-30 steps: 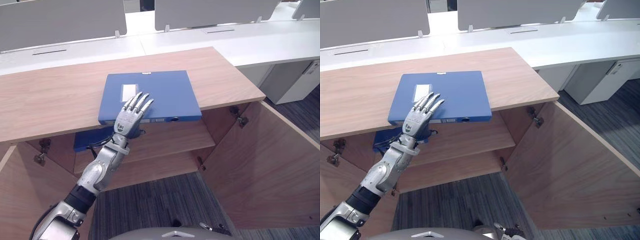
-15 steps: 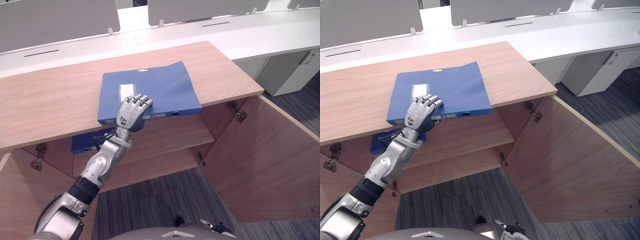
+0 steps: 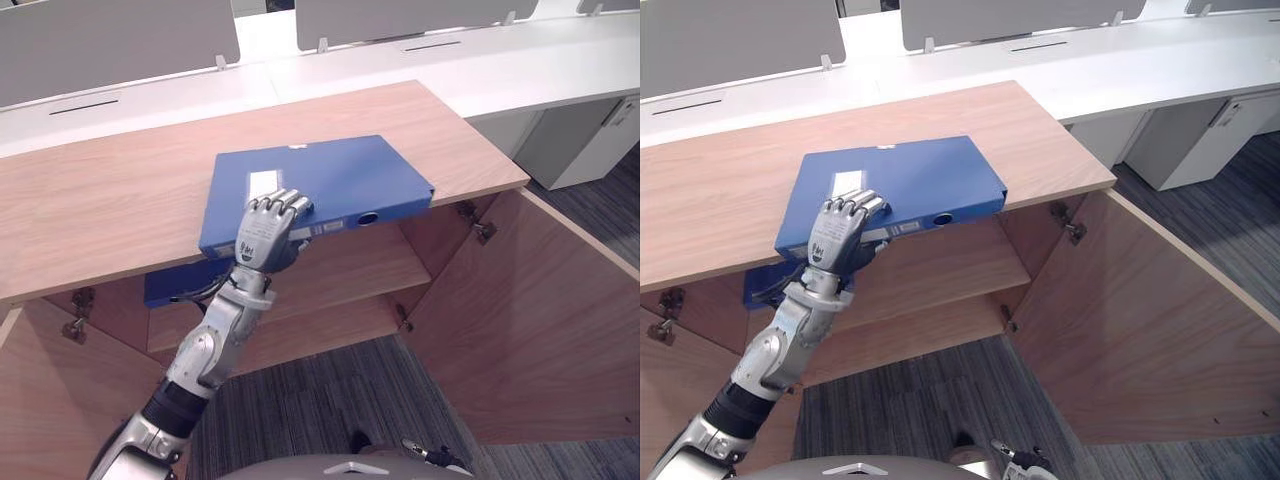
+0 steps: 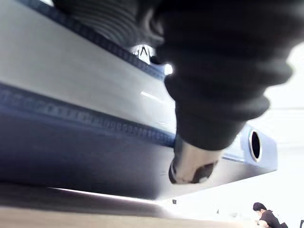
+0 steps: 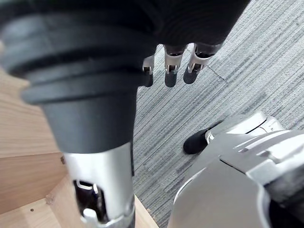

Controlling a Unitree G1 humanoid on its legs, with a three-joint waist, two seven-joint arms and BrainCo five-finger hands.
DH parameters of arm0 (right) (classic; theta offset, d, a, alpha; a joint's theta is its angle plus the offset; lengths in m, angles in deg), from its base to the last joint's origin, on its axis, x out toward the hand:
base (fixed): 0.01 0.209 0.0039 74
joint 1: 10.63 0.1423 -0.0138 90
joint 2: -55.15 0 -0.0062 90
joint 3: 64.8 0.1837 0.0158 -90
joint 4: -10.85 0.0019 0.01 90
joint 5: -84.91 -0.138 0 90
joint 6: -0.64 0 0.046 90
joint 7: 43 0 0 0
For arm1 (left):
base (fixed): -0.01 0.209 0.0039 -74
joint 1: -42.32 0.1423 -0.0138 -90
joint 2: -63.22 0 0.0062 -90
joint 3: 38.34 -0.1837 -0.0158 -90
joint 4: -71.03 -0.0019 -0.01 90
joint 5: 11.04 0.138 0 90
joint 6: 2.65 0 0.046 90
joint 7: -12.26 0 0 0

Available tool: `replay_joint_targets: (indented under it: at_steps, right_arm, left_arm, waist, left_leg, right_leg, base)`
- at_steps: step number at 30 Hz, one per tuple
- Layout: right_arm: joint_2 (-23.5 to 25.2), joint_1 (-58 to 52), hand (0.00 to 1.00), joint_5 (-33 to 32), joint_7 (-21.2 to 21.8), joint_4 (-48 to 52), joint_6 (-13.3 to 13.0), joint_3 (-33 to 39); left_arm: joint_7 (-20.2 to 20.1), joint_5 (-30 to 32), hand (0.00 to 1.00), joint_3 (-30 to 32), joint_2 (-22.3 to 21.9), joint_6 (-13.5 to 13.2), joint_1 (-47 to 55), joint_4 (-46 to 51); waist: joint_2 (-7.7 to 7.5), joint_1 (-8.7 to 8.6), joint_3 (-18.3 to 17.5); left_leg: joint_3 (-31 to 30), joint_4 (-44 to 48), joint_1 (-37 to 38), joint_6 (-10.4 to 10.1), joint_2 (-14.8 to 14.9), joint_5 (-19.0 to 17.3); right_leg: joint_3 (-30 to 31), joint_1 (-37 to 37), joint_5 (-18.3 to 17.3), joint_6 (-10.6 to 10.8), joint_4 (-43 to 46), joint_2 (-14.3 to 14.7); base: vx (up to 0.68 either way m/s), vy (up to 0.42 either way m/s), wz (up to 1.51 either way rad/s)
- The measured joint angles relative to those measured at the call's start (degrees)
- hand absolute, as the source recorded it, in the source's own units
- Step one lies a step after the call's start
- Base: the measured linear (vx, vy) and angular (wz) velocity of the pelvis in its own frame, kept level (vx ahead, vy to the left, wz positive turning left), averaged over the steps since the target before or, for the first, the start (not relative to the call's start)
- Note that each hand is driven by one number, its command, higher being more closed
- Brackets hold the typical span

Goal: Walk over to the cabinet, pick up the folder, carry it to the office cabinet, place the folder inside the office cabinet, then close the office cabinet door

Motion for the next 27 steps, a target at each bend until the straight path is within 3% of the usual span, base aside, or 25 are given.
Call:
replay_joint_targets:
  at_steps: [5,14,19,23,27]
  right_arm:
    - [-0.01,-0.18,0.00,0.57,-0.06,-0.02,-0.05,-1.26]
    - [-0.87,-0.37,0.00,0.20,-0.59,2.00,-1.63,-5.91]
    - [0.80,-0.34,0.00,-3.25,-1.79,10.42,-4.18,-7.99]
    - [3.97,-0.64,0.00,-4.94,-2.22,18.04,-6.10,-10.03]
    - [6.32,-1.40,0.00,-7.00,-2.70,25.27,-8.07,-10.45]
  left_arm:
    - [0.65,-3.95,1.00,-0.07,-0.79,-2.80,3.57,3.34]
    - [4.19,-15.06,1.00,0.01,-5.27,-4.58,6.53,13.70]
    - [7.38,-21.52,1.00,-0.17,-8.23,-4.98,8.36,18.54]
    - [8.88,-27.25,1.00,-1.77,-10.08,-5.31,10.29,22.43]
    - [9.45,-34.63,1.00,-2.96,-11.32,-7.51,11.62,25.64]
  waist:
    - [-0.11,0.66,-0.06]
    - [-0.40,2.66,-0.58]
    - [-0.50,2.85,-0.60]
    - [-0.71,4.21,-0.68]
    - [-1.45,5.14,-1.12]
  left_leg:
    - [0.03,0.00,0.61,0.01,0.02,-0.02]
    - [0.36,1.78,-1.19,0.03,0.37,-0.88]
    - [0.37,2.29,-1.51,0.07,0.43,-1.04]
    - [0.34,2.67,-1.44,0.13,0.45,-1.07]
    - [0.22,2.83,-1.46,0.15,0.43,-1.05]
  right_leg:
    - [0.37,0.62,-0.02,0.04,0.00,-0.05]
    - [2.24,-1.29,-0.24,0.82,1.45,0.16]
    - [3.01,-1.96,-0.30,0.83,2.38,0.22]
    - [3.16,-2.13,-0.53,1.15,3.30,0.22]
    - [3.12,-2.15,-0.60,1.28,3.58,0.16]
  base:
    - [0.00,0.000,0.00]
    - [-0.01,-0.004,-0.06]
    - [-0.05,-0.014,-0.05]
    - [-0.06,-0.016,0.00]
    - [-0.04,-0.014,0.01]
